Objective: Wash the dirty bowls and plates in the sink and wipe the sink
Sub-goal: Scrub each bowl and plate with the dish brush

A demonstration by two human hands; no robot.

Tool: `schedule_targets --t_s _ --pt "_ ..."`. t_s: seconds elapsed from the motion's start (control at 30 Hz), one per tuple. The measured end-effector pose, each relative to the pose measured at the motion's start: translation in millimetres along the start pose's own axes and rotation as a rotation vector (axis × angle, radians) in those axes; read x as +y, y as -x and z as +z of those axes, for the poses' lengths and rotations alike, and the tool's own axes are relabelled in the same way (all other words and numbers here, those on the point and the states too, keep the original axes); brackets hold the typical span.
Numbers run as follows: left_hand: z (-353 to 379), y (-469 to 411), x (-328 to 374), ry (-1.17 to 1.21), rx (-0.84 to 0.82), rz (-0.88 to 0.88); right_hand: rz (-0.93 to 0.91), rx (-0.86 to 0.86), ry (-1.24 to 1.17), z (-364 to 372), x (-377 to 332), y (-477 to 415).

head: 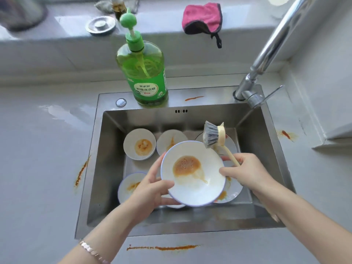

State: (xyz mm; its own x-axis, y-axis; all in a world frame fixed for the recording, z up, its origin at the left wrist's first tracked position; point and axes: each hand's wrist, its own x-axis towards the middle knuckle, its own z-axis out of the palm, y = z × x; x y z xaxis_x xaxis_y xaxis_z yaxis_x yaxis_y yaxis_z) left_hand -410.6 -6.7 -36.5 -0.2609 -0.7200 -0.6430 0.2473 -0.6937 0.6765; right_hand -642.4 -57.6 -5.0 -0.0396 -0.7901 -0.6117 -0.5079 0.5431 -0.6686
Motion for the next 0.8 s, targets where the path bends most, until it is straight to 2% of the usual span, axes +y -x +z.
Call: schedule_targets --t_s 0.13,0.37,0.53,0.6,0.67,0.8 --pt "6 17 -1 0.06 0.058 0.074 -0.041 -0.081 0.022 -4 -11 18" --pt "10 35 4 0.06 0.152 0.148 -0.431 -0.122 0.385 -26 -15 51" --pt "20 45 2 0.011 0.244 0.164 -0.546 -0.112 0.581 -17 -11 46" --pt "21 47 3 0.001 0.283 0.18 -0.525 -0.112 0.746 -12 -8 47" --pt "22 49 6 -0.031 0.307 0.217 -0.43 -0.158 0.829 -5 -2 56" --pt "28 49 6 -0.11 0.313 0.283 -0.377 -0.323 0.59 19 6 83"
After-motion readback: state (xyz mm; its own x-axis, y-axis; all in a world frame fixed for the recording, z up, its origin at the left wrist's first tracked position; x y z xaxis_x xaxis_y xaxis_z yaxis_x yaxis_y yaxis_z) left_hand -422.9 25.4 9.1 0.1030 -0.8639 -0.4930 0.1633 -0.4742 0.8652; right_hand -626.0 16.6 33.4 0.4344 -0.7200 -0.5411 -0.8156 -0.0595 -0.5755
